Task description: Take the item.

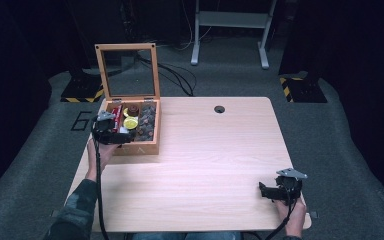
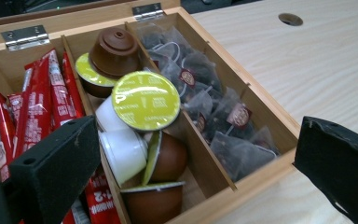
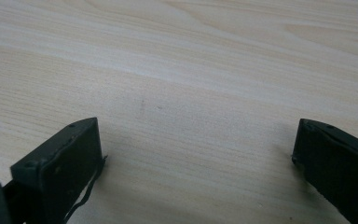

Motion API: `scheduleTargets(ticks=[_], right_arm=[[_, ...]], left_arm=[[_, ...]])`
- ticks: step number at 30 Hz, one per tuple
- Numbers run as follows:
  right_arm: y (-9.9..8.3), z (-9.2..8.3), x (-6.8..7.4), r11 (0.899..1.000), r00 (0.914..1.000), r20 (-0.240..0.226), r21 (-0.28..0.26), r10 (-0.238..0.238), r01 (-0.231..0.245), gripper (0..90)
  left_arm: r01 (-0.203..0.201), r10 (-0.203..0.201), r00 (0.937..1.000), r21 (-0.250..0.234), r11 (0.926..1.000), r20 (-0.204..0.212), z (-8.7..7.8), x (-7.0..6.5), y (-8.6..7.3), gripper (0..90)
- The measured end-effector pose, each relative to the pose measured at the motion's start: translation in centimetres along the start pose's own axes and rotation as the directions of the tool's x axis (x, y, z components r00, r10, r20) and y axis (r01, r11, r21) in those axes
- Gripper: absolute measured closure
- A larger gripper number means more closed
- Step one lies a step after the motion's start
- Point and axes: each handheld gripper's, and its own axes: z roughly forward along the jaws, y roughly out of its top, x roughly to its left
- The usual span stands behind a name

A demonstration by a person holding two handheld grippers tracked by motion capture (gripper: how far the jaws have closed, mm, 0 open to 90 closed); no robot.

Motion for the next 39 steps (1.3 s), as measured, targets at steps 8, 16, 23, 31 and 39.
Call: scheduleTargets(ticks=[8,16,23,31,39], right_arm=[[0.0,0.0,0.0,1.000,1.0000,0.002,0.003,0.000,0.000,0.6],[0.0,0.0,0.0,1.000,1.0000,0.002,-0.002,-0.003,0.003,0.7],[0.0,0.0,0.1,1.000,1.0000,-0.001,-0.006,0.001,-0.001,1.2],[0.0,0.0,0.0,1.000,1.0000,-0.001,-0.009,-0.006,0.006,1.7],[0.0,0.0,0.0,1.000,1.0000,-0.002,-0.009,-0.007,0.007,1.7]], left_arm=[[0.045,-0.046,0.9988,-0.007,0.9989,-0.017,1.1,1.0,1.0,0.0],[0.044,-0.043,0.9985,0.028,0.9986,-0.034,2.9,1.2,1.8,0.2],[0.025,-0.020,0.9949,0.050,0.9984,-0.099,4.7,1.4,1.6,1.4],[0.077,-0.070,0.9918,0.065,0.9949,-0.107,5.8,2.4,2.0,5.8],[0.046,-0.035,0.9920,0.087,0.9952,-0.121,6.9,1.7,2.0,16.0]])
